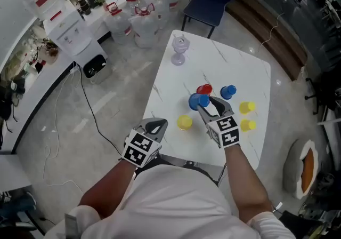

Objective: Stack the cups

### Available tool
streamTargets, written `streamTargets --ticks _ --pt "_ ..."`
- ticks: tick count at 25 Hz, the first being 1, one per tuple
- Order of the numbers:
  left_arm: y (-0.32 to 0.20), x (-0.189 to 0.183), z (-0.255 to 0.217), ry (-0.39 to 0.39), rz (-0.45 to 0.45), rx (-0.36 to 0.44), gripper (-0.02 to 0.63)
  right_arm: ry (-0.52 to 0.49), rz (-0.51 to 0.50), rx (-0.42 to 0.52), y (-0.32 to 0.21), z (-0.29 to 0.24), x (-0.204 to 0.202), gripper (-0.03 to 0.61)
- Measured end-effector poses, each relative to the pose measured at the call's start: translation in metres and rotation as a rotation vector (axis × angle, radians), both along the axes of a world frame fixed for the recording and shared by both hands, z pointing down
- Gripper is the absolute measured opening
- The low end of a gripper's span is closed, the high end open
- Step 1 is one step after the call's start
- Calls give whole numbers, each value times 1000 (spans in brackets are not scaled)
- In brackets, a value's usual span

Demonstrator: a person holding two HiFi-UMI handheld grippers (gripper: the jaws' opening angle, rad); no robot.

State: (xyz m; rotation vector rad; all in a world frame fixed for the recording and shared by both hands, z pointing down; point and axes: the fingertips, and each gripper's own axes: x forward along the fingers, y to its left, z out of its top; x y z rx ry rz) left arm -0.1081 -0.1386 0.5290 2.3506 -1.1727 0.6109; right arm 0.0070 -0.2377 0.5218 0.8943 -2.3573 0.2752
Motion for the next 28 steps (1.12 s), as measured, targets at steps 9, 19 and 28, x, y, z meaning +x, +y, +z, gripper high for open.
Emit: streamTargets --ticks 9,19,28 --pt "9 45 3 4 93 -7 8 144 49 -90 72 74 59 215" --pt "28 52 8 -29 113 -22 8 225 -16 -68 90 107 53 215" --pt "33 43 12 -37 92 -43 8 223 -19 -73 85 116 48 218"
